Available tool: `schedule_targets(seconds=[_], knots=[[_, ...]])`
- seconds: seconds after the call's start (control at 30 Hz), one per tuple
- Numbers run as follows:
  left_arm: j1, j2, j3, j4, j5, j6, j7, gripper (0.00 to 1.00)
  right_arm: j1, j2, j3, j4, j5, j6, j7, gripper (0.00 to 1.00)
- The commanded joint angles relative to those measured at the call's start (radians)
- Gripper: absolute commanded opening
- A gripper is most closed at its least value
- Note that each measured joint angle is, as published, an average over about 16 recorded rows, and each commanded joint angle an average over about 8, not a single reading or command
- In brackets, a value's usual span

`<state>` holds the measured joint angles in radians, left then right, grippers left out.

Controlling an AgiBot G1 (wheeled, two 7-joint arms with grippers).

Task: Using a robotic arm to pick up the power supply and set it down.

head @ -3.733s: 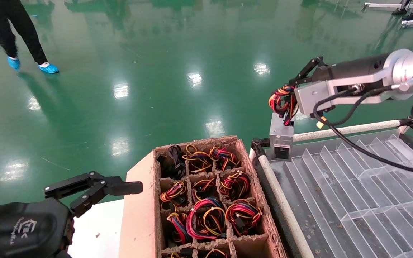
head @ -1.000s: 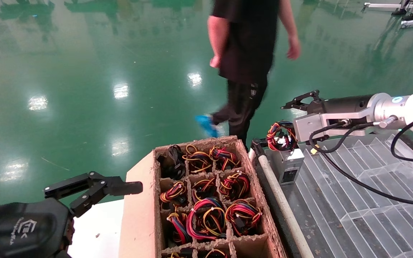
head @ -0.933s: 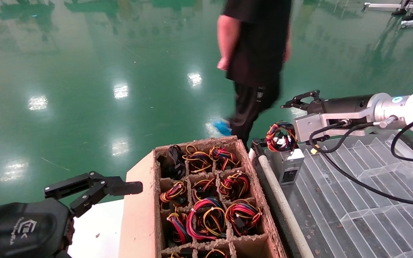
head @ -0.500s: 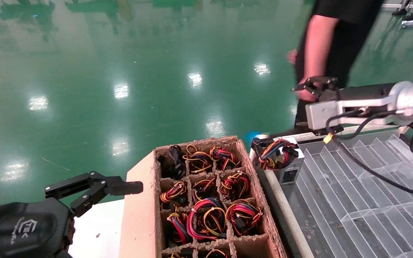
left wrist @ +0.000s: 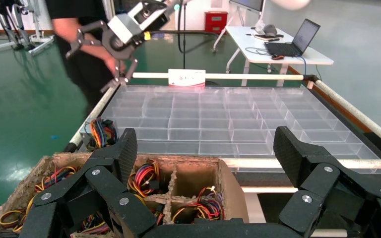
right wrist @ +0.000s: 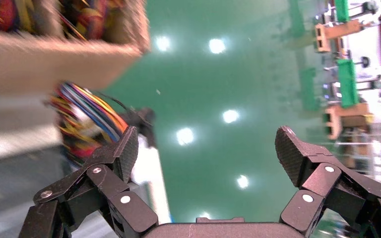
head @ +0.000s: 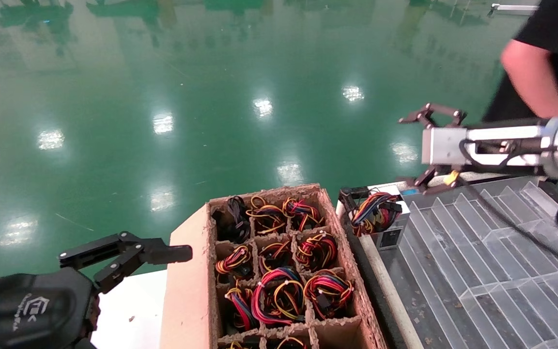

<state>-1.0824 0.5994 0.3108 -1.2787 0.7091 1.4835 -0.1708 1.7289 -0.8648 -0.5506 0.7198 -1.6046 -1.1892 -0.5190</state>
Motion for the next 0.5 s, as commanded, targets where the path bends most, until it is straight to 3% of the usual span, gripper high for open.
schedule_targets(seconds=[0.03, 0.5], knots=[[0.000, 0.000, 0.000, 0.000, 0.000, 0.000, 0.000, 1.00, -0.019, 0.008, 0.008, 0.016, 0.027, -0.011, 0.022, 1.00], [0.000, 0.000, 0.001, 0.000, 0.000, 0.000, 0.000, 1.00, -0.188, 0.073, 0.078, 0.162, 0.252, -0.089, 0.204, 1.00]])
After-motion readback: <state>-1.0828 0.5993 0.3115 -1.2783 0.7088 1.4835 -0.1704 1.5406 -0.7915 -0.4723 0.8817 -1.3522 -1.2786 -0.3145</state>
